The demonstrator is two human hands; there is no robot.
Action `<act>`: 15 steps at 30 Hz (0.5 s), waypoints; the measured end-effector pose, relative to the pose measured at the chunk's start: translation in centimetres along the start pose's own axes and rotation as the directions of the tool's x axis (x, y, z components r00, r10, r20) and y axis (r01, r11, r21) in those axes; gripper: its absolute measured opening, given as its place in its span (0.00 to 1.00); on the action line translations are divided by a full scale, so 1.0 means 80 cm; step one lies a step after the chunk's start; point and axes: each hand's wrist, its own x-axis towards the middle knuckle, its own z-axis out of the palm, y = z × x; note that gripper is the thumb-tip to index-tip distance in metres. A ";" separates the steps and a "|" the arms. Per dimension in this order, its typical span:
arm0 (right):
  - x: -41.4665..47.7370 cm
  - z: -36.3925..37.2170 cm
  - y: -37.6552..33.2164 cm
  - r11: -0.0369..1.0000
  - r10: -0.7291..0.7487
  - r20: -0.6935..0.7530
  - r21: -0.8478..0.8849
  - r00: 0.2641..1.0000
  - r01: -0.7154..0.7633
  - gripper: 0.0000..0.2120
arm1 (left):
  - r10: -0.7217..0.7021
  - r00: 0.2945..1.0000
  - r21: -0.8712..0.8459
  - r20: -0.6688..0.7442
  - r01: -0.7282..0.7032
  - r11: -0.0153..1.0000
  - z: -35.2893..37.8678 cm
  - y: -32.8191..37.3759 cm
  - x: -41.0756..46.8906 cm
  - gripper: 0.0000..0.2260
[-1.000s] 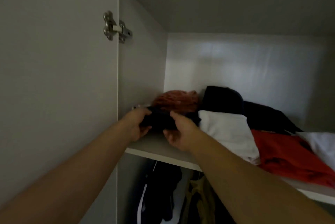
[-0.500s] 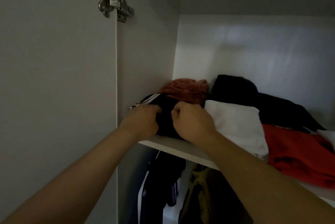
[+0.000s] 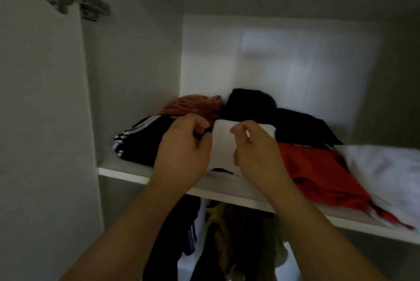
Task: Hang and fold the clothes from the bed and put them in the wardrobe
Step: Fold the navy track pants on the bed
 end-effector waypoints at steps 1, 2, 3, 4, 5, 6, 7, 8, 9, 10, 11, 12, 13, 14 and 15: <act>-0.009 -0.022 0.008 1.000 0.012 -0.055 0.015 0.998 -0.011 0.11 | -0.012 1.000 -0.080 0.003 0.012 0.997 0.015 0.017 -0.007 0.03; -0.020 -0.044 0.016 1.000 0.020 -0.118 0.018 0.993 -0.018 0.11 | -0.023 1.000 -0.160 0.021 0.026 0.987 0.031 0.033 -0.014 0.03; -0.032 -0.066 0.022 1.000 0.029 -0.181 0.007 0.983 -0.028 0.12 | -0.026 0.999 -0.228 0.046 0.036 0.973 0.047 0.049 -0.021 0.04; -0.044 -0.087 0.028 0.999 0.043 -0.242 -0.020 0.969 -0.049 0.14 | -0.015 0.997 -0.284 0.074 0.035 0.958 0.063 0.065 -0.028 0.05; -0.058 -0.107 0.033 0.995 0.066 -0.297 -0.049 0.953 -0.084 0.15 | 0.008 0.994 -0.332 0.105 0.028 0.943 0.080 0.082 -0.035 0.05; -0.072 -0.126 0.039 0.988 0.100 -0.351 -0.075 0.931 -0.134 0.17 | 0.033 0.989 -0.374 0.145 0.024 0.927 0.097 0.098 -0.042 0.05; -0.087 -0.145 0.042 0.976 0.136 -0.403 -0.101 0.905 -0.192 0.19 | 0.062 0.980 -0.413 0.190 0.022 0.910 0.115 0.116 -0.050 0.04; -0.103 -0.163 0.044 0.961 0.171 -0.451 -0.120 0.876 -0.250 0.20 | 0.100 0.968 -0.455 0.231 0.017 0.890 0.131 0.134 -0.058 0.03; -0.119 -0.180 0.046 0.944 0.206 -0.498 -0.126 0.842 -0.305 0.21 | 0.154 0.952 -0.511 0.264 0.003 0.859 0.147 0.151 -0.068 0.03; -0.138 -0.197 0.046 0.926 0.238 -0.547 -0.121 0.803 -0.357 0.23 | 0.218 0.932 -0.583 0.289 -0.009 0.812 0.162 0.168 -0.080 0.03; -0.159 -0.214 0.045 0.908 0.262 -0.595 -0.114 0.760 -0.402 0.24 | 0.281 0.907 -0.651 0.313 -0.010 0.759 0.175 0.186 -0.094 0.04; -0.182 -0.230 0.044 0.890 0.275 -0.643 -0.111 0.715 -0.443 0.24 | 0.345 0.877 -0.698 0.334 -0.016 0.716 0.186 0.203 -0.108 0.04; -0.207 -0.244 0.041 0.867 0.285 -0.694 -0.107 0.661 -0.486 0.25 | 0.416 0.841 -0.731 0.346 -0.036 0.681 0.196 0.219 -0.123 0.03; -0.235 -0.257 0.039 0.841 0.293 -0.748 -0.094 0.595 -0.533 0.26 | 0.486 0.799 -0.764 0.354 -0.053 0.644 0.205 0.234 -0.141 0.03; -0.264 -0.267 0.036 0.812 0.301 -0.800 -0.069 0.519 -0.579 0.26 | 0.547 0.754 -0.799 0.364 -0.049 0.599 0.213 0.249 -0.162 0.02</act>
